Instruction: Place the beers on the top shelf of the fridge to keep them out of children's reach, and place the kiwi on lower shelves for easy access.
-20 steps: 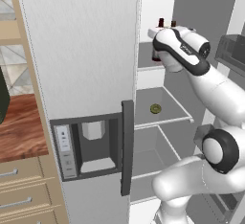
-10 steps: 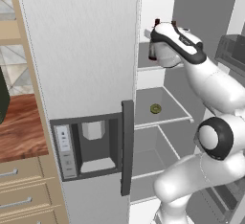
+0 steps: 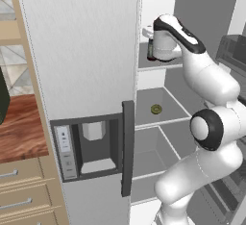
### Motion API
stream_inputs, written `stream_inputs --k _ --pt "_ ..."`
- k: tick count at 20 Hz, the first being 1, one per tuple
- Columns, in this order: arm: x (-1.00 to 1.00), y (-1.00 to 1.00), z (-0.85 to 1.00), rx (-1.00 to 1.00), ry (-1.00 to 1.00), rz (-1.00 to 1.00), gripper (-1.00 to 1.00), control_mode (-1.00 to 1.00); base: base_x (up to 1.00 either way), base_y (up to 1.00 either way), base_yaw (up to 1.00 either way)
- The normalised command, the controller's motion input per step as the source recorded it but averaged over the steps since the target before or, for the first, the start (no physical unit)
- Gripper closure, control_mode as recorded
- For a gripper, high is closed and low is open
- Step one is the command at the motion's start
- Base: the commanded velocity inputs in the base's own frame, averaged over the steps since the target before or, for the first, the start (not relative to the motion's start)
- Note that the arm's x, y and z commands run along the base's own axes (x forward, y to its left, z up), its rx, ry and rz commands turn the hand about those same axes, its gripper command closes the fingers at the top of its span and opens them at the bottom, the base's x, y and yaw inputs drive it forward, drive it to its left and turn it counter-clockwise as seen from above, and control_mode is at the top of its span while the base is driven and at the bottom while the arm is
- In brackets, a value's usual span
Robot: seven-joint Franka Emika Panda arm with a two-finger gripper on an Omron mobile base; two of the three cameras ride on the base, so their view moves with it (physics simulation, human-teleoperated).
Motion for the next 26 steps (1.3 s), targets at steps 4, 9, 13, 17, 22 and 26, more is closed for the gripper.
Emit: stream_inputs --k 4,9,13,17,22,26 --pt "0.00 -0.11 0.00 0.00 -0.02 0.00 -1.00 -1.00 0.00 0.00 0.00" --pt "-0.10 -0.29 0.00 0.00 0.00 0.00 -1.00 -1.00 0.00 0.00 0.00" --pt "-0.42 -0.35 0.11 -0.01 0.00 0.00 -1.00 -1.00 0.00 0.00 0.00" --pt "-0.81 -0.06 0.34 -0.07 -0.01 0.05 -1.00 -1.00 0.00 0.00 0.00" --pt "-0.82 -0.08 0.20 -0.08 0.00 0.04 -1.00 -1.00 0.00 0.00 0.00" --pt "-0.50 -0.33 0.26 -0.06 0.01 0.00 -1.00 -1.00 0.00 0.00 0.00"
